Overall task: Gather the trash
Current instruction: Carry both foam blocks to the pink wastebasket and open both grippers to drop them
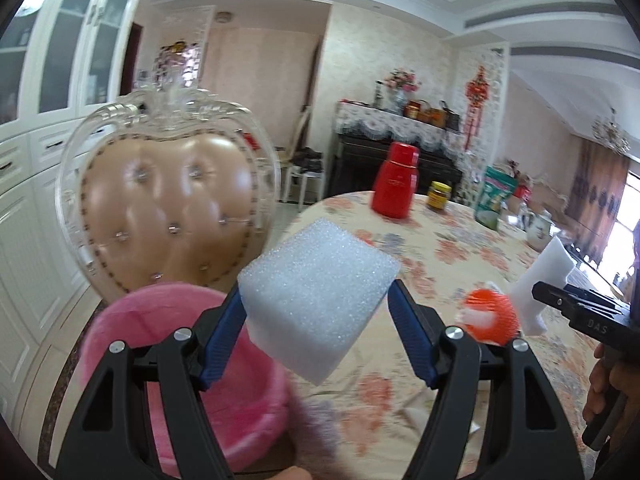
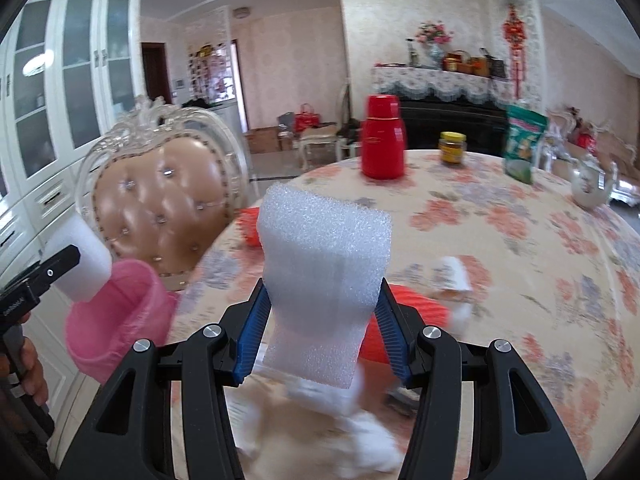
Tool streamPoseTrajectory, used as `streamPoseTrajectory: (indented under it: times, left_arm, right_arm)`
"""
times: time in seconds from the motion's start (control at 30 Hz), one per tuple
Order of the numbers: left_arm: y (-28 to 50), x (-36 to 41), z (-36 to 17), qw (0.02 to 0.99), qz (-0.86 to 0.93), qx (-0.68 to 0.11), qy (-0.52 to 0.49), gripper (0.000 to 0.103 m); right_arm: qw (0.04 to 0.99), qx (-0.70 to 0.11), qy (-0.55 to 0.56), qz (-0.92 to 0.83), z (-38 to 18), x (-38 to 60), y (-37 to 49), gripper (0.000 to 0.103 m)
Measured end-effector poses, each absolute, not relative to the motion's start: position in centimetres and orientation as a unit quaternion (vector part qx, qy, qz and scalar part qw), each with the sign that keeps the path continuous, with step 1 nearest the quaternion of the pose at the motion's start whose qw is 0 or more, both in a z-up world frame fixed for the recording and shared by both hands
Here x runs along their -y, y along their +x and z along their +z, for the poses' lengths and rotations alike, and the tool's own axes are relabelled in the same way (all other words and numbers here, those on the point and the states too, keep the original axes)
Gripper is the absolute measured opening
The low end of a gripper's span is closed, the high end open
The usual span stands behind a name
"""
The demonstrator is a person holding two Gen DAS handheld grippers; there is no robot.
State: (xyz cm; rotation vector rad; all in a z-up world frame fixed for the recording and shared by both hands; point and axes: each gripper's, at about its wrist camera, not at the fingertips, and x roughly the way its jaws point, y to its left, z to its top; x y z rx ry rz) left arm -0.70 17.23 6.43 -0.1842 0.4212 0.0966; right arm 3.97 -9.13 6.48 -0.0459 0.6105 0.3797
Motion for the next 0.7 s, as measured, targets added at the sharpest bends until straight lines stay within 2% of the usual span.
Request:
streamPoseTrajectory:
  times: [0.4,0.7]
  left_arm:
    - [-4.1,-26.2,5.5,0.962,0.115,-0.217,-0.119,0.07]
    - [-6.5,-30.1,5.1,0.957,0.145,-0.218,-0.127,0.07]
  right_arm:
    - [0.902,-0.313,-0.041,0.295,6.3,-3.9,3.3,0.05]
    - [0.872,-0.329,-0.062,0.356,4.7,-12.1,2.3,0.05]
